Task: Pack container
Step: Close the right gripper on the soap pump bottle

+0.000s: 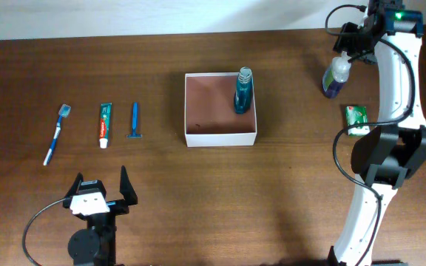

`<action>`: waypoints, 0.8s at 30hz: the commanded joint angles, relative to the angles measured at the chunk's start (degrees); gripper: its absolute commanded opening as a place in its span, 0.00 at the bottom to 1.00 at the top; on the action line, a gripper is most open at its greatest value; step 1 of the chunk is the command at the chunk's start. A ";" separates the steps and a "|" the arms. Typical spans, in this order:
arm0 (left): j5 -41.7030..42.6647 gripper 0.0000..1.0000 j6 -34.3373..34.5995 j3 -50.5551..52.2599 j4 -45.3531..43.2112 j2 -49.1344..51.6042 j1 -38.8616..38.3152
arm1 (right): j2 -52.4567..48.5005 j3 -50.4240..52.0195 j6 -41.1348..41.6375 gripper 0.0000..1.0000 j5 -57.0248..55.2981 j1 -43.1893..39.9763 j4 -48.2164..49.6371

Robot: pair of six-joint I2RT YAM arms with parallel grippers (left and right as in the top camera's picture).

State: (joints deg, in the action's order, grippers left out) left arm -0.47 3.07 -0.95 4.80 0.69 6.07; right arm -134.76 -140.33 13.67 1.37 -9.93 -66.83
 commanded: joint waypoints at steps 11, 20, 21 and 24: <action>-0.39 0.99 0.55 0.44 -0.04 -0.39 0.00 | -2.67 0.31 0.09 0.62 -0.94 0.68 0.22; -0.39 0.99 0.55 0.44 -0.07 -0.39 0.00 | -2.67 0.31 -1.38 0.51 -1.86 0.66 0.22; -0.39 0.99 0.55 0.44 -0.07 -0.39 0.00 | -2.67 0.31 -1.40 0.49 -1.86 0.66 0.20; -0.39 0.99 0.55 0.44 -0.07 -0.39 0.00 | -2.67 0.31 -1.40 0.48 -2.05 0.66 0.28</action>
State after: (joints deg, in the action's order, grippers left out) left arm -0.47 3.07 -0.95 4.80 0.69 6.07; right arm -137.12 -140.33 12.84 0.67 -9.69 -66.78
